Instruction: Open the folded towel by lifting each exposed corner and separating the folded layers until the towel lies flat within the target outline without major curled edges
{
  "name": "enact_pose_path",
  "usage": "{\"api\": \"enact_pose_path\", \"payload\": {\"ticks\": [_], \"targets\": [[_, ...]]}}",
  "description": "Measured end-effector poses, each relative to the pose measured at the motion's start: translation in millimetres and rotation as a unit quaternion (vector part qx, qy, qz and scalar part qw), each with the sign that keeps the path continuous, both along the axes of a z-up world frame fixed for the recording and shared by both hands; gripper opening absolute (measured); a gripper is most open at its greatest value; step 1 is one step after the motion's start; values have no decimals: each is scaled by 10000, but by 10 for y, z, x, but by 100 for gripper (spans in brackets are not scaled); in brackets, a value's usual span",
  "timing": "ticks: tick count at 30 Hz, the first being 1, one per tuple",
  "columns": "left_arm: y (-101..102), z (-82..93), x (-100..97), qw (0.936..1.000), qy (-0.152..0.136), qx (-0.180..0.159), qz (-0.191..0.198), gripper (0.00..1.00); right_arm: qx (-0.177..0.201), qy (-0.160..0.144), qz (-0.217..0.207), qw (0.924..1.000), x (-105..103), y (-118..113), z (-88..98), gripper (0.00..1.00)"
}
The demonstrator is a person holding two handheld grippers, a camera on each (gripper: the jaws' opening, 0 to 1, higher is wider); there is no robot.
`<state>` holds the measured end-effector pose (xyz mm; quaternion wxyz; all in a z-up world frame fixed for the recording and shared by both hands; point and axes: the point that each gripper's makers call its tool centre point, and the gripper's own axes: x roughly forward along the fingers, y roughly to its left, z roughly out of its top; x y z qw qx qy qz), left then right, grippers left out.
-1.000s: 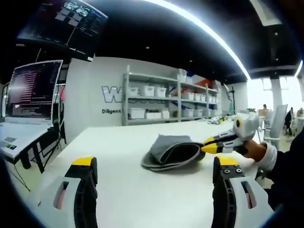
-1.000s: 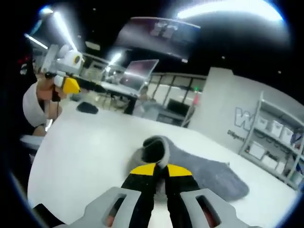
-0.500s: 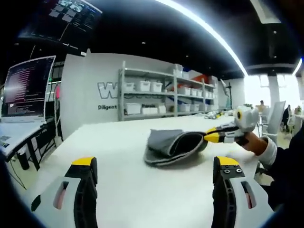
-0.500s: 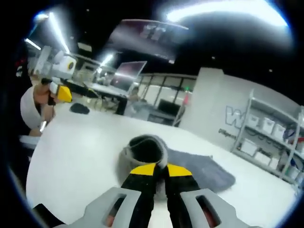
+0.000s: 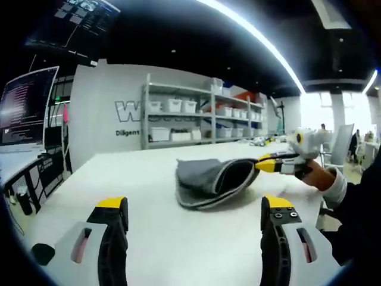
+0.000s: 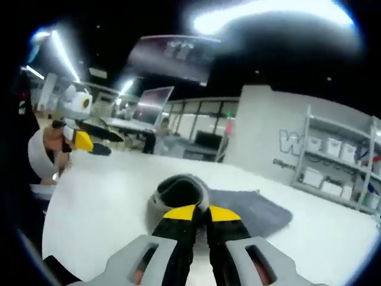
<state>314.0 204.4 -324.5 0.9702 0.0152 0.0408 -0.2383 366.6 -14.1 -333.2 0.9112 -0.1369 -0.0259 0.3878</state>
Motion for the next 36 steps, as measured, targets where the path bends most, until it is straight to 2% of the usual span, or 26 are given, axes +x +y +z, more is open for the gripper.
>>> {"api": "enact_pose_path", "payload": {"ticks": [6,11,13,15,18,26,32,36], "targets": [[-80,7,26,9999,-46,33,-140,85,226,42,-53,9997,22,-120,79,1],[-214,-54,63,9992,52,216,-327,80,180,47,-71,9998,29,-162,69,1],[-295,-68,66,9985,66,292,-469,72,167,-18,-105,9998,32,-202,94,1],[-378,-70,84,9979,54,309,-570,69,156,-230,-116,9995,14,-244,171,1],[-460,-87,107,9974,59,357,-631,66,161,-291,-164,9993,24,-309,217,1],[-640,-147,122,9954,136,495,-808,63,288,-219,-291,9989,56,-468,237,1],[-726,-158,141,9948,83,569,-837,60,153,-168,-439,9988,96,-589,196,1],[-802,-158,172,9940,-20,660,-876,58,218,-12,-491,9986,113,-698,182,1]]}}
